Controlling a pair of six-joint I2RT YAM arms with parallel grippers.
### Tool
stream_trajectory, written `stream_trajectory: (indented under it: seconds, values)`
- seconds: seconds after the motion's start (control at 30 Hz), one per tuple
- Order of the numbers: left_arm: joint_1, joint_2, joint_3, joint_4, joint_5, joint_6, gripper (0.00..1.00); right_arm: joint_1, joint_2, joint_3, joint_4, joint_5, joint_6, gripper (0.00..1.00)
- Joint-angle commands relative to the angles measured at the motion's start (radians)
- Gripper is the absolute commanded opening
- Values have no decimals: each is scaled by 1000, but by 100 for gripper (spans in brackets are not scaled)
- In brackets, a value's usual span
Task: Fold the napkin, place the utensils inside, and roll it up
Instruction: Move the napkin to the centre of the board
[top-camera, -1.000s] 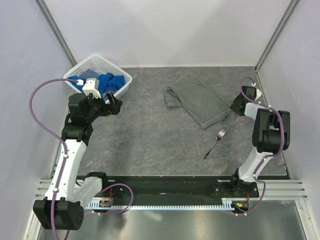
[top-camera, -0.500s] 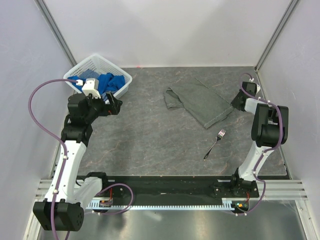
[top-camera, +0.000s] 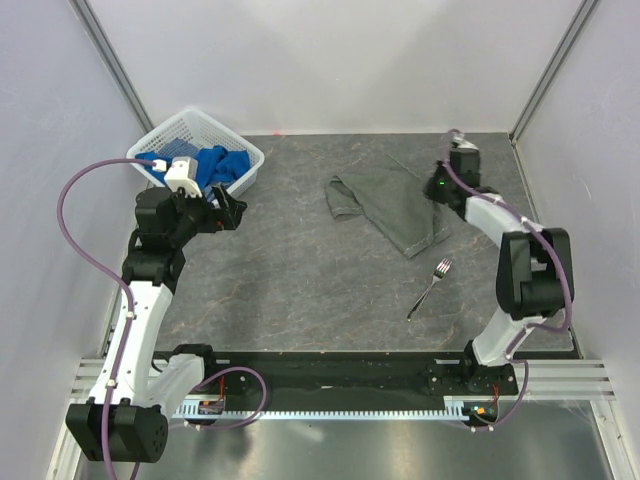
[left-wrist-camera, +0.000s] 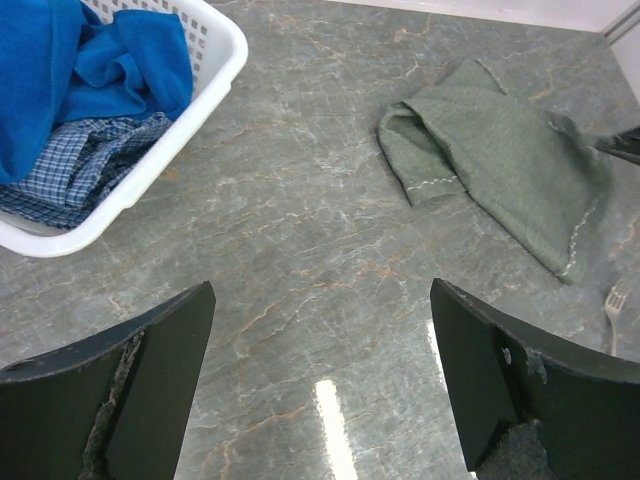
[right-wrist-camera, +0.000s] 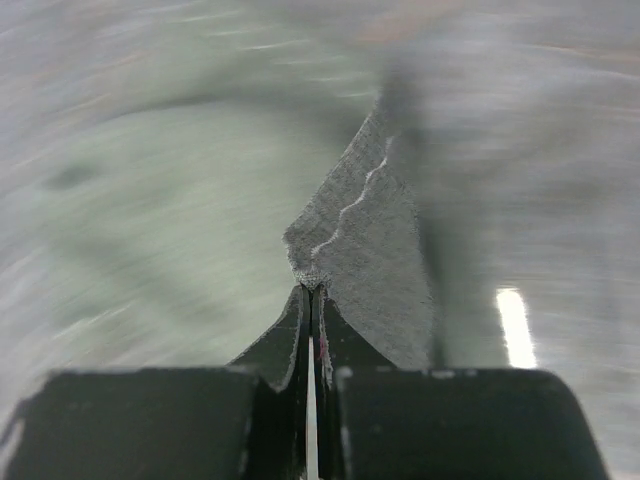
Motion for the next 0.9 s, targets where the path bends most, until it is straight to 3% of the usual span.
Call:
stream_trajectory:
  seconds: [0.0, 0.17, 0.3, 0.4, 0.43, 0.5, 0.67, 0.87]
  values:
    - [-2, -6, -12, 22, 66, -113, 94, 223, -95, -9, 41, -60, 9, 0]
    - [-7, -36, -145, 80, 94, -222, 92, 504, -72, -33, 98, -112, 63, 0]
    - [-19, -78, -283, 166, 86, -341, 91, 610, -26, -19, 137, -200, 99, 0]
    - [-27, -92, -371, 206, 74, -389, 90, 615, -63, -12, 120, -194, 100, 33]
    - [-31, -89, -385, 214, 72, -394, 90, 613, -81, -9, 106, -175, 72, 50]
    - [-65, -79, -411, 231, 60, -403, 90, 613, -135, -3, 44, -117, 43, 61]
    - [-186, 5, -409, 295, -17, -404, 90, 548, -210, -24, -67, -42, 17, 68]
    - [-352, 261, -336, 406, -66, -386, 90, 373, -258, -117, -75, -63, 61, 69]
